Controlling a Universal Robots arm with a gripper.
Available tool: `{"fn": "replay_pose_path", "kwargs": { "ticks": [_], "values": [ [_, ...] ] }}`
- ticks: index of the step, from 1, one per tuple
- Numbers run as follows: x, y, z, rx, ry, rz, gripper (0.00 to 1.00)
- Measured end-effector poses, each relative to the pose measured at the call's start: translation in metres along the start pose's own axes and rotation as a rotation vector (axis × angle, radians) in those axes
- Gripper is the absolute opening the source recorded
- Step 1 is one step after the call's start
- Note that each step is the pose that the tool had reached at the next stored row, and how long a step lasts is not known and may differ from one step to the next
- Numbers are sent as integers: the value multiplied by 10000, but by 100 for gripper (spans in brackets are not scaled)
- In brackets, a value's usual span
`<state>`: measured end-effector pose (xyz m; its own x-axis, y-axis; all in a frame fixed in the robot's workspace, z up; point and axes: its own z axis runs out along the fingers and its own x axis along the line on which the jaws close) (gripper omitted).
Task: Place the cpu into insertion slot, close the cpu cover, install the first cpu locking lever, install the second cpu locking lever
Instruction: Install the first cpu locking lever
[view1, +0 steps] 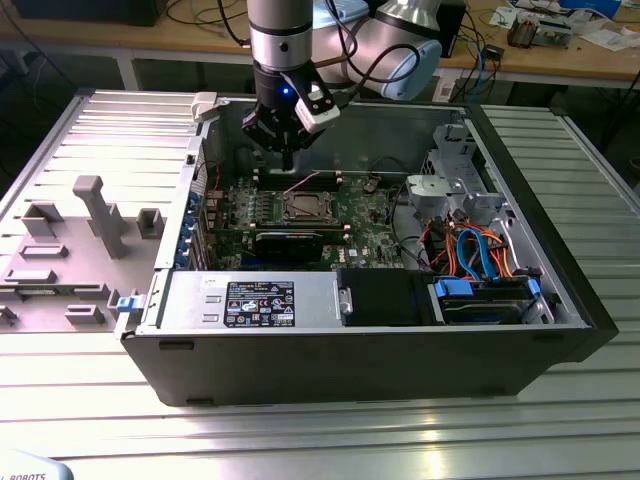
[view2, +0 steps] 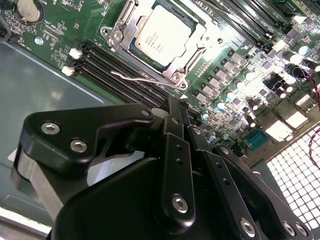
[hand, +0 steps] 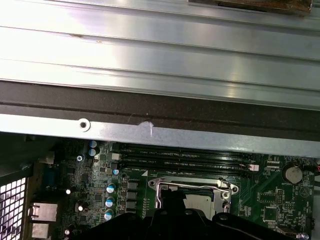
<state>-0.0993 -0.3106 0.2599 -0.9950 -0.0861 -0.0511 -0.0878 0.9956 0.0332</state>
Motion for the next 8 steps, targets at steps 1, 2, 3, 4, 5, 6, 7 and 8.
{"fn": "replay_pose_path", "kwargs": {
  "ticks": [1,2,3,4,5,6,7,8],
  "values": [
    [0,0,0,0,0,0,11],
    [0,0,0,0,0,-1,11],
    [0,0,0,0,0,0,11],
    [0,0,0,0,0,0,11],
    [0,0,0,-1,0,0,11],
    [0,0,0,-1,0,0,11],
    [0,0,0,0,1,-1,11],
    [0,0,1,1,2,-1,11]
  ]
}}
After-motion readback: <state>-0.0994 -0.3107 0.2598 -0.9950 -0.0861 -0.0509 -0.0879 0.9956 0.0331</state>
